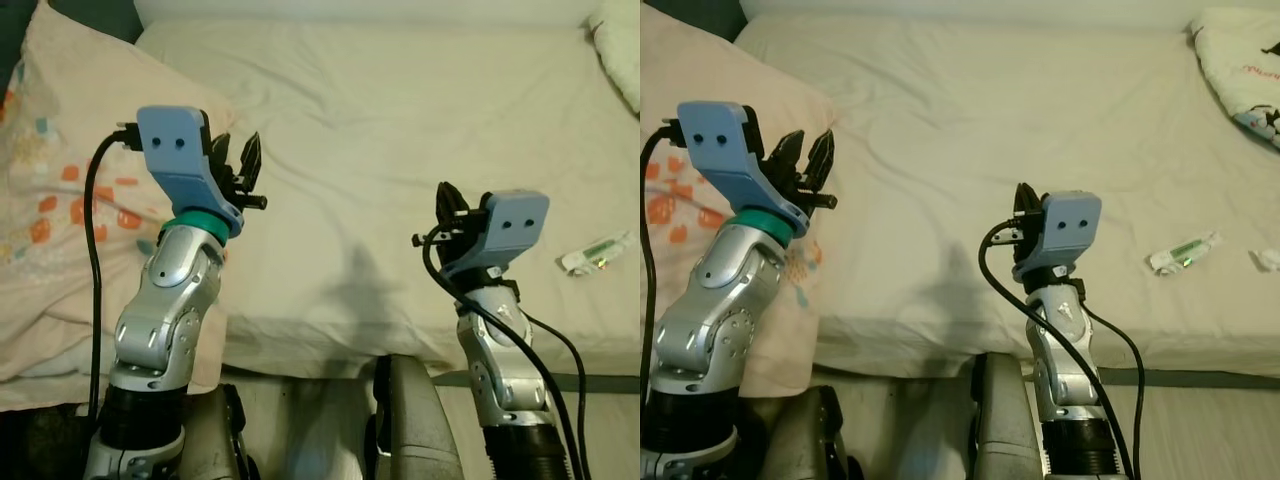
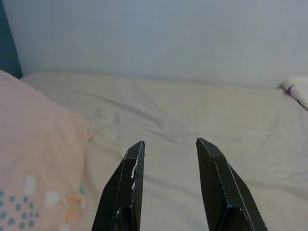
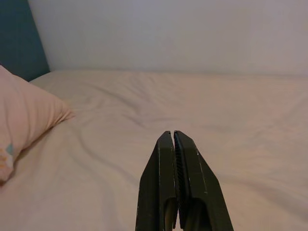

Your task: Clean up the room

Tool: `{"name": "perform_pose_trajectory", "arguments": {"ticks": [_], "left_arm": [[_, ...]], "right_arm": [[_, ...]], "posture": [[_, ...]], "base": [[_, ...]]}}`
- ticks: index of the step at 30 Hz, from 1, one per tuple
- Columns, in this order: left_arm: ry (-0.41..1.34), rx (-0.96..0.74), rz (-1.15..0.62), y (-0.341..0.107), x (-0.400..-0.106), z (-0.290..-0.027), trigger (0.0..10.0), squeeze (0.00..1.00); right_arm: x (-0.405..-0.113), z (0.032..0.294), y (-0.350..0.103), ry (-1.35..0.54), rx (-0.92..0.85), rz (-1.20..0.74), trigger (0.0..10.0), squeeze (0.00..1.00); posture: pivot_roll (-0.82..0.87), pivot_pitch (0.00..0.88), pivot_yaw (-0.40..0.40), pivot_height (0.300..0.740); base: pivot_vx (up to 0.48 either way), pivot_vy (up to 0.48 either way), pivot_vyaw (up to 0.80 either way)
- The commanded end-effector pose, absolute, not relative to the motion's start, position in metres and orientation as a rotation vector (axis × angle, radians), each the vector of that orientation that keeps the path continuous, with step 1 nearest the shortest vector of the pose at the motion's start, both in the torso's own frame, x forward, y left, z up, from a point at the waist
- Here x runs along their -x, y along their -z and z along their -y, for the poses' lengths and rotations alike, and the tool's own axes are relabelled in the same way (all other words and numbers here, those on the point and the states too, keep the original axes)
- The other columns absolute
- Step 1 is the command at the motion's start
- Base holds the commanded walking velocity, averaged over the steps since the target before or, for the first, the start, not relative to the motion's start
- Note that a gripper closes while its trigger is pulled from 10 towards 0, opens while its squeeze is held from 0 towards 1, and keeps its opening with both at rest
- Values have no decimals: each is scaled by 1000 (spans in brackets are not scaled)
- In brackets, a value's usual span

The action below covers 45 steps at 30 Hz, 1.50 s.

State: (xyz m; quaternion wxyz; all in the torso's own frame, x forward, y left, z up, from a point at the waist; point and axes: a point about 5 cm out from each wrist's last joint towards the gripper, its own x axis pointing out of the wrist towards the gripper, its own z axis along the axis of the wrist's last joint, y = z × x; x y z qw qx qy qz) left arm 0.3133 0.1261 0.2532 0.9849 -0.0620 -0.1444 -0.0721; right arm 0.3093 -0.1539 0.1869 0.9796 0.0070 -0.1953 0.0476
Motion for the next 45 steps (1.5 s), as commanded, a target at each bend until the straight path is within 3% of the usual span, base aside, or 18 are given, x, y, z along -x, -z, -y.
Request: {"name": "perform_pose_trajectory", "arguments": {"ticks": [1, 26, 39, 45], "left_arm": [[142, 112, 285, -249, -314, -125, 10000, 0], [140, 73, 240, -227, -321, -115, 10000, 0], [132, 6, 165, -189, -313, -119, 10000, 0], [119, 2, 139, -178, -309, -122, 10000, 0]], "right_arm": [[-308, 155, -179, -86, -13, 366, 10000, 0], [-309, 155, -167, -87, -8, 325, 10000, 0], [-292, 143, -102, -126, 2, 121, 10000, 0], [-289, 142, -93, -136, 4, 92, 10000, 0]], "posture": [[-80, 138, 66, 637], [-85, 115, 56, 724], [-87, 80, 48, 724], [-87, 71, 44, 724]], "base": [[0, 0, 0], [0, 0, 0], [0, 0, 0], [0, 0, 0]]}}
